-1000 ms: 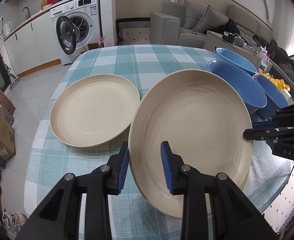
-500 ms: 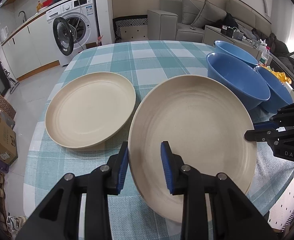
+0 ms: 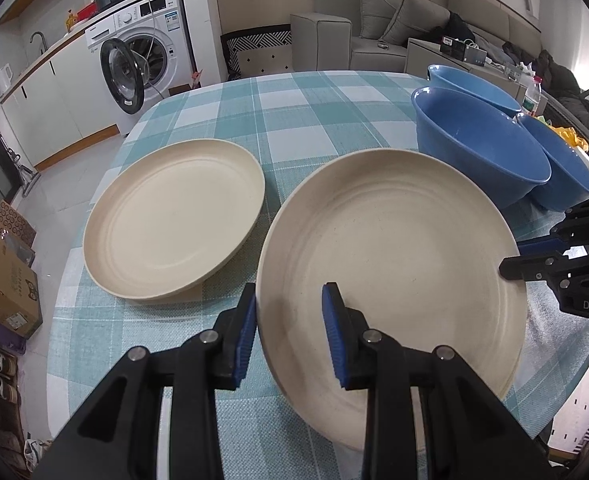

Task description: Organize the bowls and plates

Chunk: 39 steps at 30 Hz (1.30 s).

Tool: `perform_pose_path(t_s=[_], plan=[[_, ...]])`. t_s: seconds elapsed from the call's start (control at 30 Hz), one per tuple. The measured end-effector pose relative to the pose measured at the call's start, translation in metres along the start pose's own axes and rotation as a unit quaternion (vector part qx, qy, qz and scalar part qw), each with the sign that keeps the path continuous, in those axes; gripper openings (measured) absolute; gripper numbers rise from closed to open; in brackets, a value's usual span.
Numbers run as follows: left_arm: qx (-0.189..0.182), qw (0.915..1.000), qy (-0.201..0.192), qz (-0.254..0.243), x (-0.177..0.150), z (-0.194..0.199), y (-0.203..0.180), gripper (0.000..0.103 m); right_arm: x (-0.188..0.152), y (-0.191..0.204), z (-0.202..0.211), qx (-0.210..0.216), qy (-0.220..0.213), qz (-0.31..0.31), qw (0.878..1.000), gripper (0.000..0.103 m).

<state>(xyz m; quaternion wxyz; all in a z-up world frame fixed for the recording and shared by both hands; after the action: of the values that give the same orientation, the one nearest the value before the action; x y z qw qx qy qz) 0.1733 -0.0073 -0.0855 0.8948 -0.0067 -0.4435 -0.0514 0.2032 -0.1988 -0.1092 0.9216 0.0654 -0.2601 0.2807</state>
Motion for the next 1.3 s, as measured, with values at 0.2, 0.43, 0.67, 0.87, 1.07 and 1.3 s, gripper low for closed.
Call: perform_pose_path(t_s=[0.2, 0.43, 0.67, 0.87, 1.07, 1.3], plan=[[-0.002, 1.0000, 0.007, -0.005, -0.002, -0.002, 0.000, 0.030, -0.001, 0.004, -0.004, -0.005, 0.007, 0.014, 1.000, 0.015], [0.002, 0.9997, 0.012, -0.020, -0.007, -0.004, -0.001, 0.033, -0.002, 0.009, -0.009, -0.002, 0.009, 0.011, 1.000, 0.017], [-0.007, 0.9993, 0.009, -0.036, -0.007, -0.001, -0.004, 0.041, -0.001, 0.011, -0.012, -0.001, 0.015, 0.021, 1.000, 0.021], [-0.011, 0.9995, 0.006, -0.029, -0.008, 0.001, -0.001, 0.055, 0.002, 0.018, -0.007, 0.015, 0.004, 0.025, 1.000, 0.037], [-0.025, 0.9996, 0.004, 0.011, -0.007, 0.010, 0.012, 0.057, 0.005, 0.028, 0.006, 0.033, -0.015, 0.038, 0.999, 0.051], [-0.017, 0.9983, -0.018, 0.054, 0.000, 0.032, 0.037, 0.085, 0.016, 0.038, 0.031, 0.073, -0.056, 0.027, 0.995, 0.079]])
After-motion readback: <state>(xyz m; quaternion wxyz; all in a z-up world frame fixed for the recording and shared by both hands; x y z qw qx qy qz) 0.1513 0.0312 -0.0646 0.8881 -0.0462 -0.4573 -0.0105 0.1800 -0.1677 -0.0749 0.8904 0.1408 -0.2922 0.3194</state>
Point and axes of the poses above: each gripper's, at about its wrist camera, not at the fingertips, and z roughly against the way its jaws point, y to its left, x to its top, the point moved 7 cm from there along -z, roughly the way its jaws point, and after that the axes turned 15 degrees about -y, right-handed, at the moved point
